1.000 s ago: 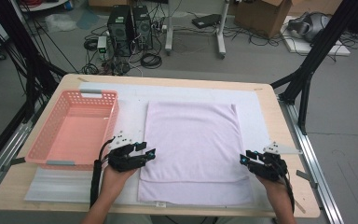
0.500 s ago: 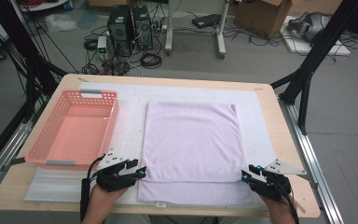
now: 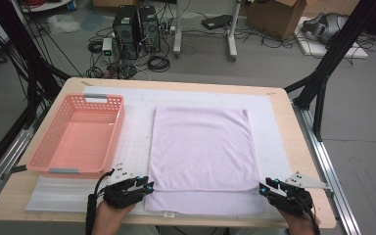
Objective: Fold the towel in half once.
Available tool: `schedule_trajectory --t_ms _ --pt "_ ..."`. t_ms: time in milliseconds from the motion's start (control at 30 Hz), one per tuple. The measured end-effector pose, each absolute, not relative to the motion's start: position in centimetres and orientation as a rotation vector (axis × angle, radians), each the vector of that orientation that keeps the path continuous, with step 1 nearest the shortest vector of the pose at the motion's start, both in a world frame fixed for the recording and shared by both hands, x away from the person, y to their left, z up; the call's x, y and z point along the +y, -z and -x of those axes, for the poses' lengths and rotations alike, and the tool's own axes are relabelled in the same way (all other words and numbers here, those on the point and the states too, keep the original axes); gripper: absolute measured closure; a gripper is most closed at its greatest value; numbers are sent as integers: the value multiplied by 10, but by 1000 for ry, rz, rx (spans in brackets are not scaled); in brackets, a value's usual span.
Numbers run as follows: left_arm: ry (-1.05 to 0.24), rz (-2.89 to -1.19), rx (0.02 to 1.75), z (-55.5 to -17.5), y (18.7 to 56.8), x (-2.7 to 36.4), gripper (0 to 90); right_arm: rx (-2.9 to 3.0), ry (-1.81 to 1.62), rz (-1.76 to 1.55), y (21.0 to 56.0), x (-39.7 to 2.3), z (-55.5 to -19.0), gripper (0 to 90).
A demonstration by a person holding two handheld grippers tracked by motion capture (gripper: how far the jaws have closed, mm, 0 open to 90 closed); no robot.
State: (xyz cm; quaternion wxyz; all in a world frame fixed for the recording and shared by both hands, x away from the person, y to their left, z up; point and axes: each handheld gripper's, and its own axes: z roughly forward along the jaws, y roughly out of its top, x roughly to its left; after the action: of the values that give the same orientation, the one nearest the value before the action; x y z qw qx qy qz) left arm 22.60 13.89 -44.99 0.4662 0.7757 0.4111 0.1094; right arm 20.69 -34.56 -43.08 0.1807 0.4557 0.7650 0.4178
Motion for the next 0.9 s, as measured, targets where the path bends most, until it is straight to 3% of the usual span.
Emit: schedule_trajectory --t_ms 133,300,367,600,900 --pt "-301 -1927 1016 -224 453 133 670 2164 -1211 -1289 432 -341 -212 602" --pt "-346 -1940 1017 -222 453 133 817 2244 -1075 -1265 440 -324 -221 661" --pt "-353 -1939 1012 -221 453 134 837 2267 -1035 -1266 444 -322 -223 690" --pt "-349 -1902 981 -220 449 135 863 2263 -1044 -1287 445 -326 -223 868" --pt "-278 -1813 977 -217 441 147 865 2236 -1103 -1272 440 -330 -219 889"
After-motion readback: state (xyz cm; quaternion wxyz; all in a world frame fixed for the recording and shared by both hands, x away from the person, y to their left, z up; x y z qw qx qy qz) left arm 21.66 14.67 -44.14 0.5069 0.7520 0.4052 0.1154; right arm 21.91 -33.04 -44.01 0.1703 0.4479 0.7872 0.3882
